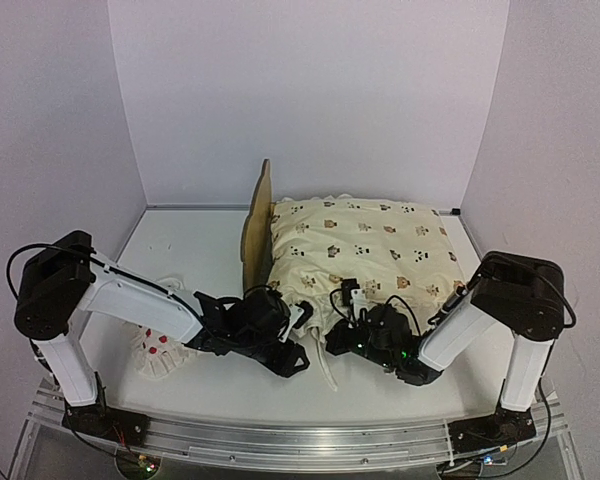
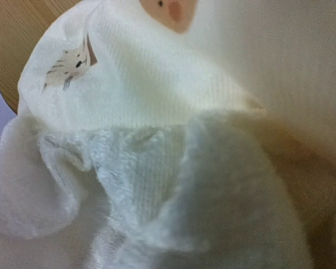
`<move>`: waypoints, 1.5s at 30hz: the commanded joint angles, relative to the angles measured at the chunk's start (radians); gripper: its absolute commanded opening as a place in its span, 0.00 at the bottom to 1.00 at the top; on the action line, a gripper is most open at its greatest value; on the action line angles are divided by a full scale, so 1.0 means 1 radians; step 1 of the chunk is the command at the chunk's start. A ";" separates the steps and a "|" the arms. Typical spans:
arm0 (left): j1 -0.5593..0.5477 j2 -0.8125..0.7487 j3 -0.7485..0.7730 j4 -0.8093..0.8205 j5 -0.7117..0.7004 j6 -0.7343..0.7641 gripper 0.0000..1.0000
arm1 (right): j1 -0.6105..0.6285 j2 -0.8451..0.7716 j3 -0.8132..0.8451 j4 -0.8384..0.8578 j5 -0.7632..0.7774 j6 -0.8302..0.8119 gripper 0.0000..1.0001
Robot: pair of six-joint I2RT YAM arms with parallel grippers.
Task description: Set up the pet bed
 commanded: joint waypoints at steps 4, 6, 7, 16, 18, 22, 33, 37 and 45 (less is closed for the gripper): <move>-0.016 0.059 0.069 0.097 -0.017 -0.033 0.48 | 0.025 -0.029 0.046 -0.019 0.036 0.068 0.00; -0.016 0.056 0.058 0.120 -0.026 -0.039 0.49 | 0.029 -0.031 0.055 -0.022 0.024 0.068 0.00; -0.016 0.053 0.052 0.131 -0.029 -0.041 0.49 | 0.030 -0.035 0.059 -0.025 0.020 0.063 0.00; -0.016 0.041 -0.033 0.293 0.022 -0.040 0.49 | 0.033 -0.097 0.053 -0.027 -0.053 0.015 0.00; -0.016 0.043 -0.045 0.314 0.014 -0.050 0.50 | 0.033 -0.112 0.049 -0.028 -0.063 0.014 0.00; -0.017 0.049 -0.083 0.406 0.026 -0.058 0.52 | 0.032 -0.136 0.041 -0.029 -0.059 0.023 0.00; -0.020 0.098 -0.173 0.679 0.093 -0.019 0.53 | 0.032 -0.149 0.037 -0.030 -0.066 0.073 0.00; -0.023 0.109 -0.202 0.756 0.092 -0.013 0.50 | 0.033 -0.145 0.036 -0.033 -0.062 0.087 0.00; -0.027 0.174 -0.183 0.806 0.072 0.002 0.44 | 0.033 -0.138 0.030 -0.033 -0.069 0.125 0.00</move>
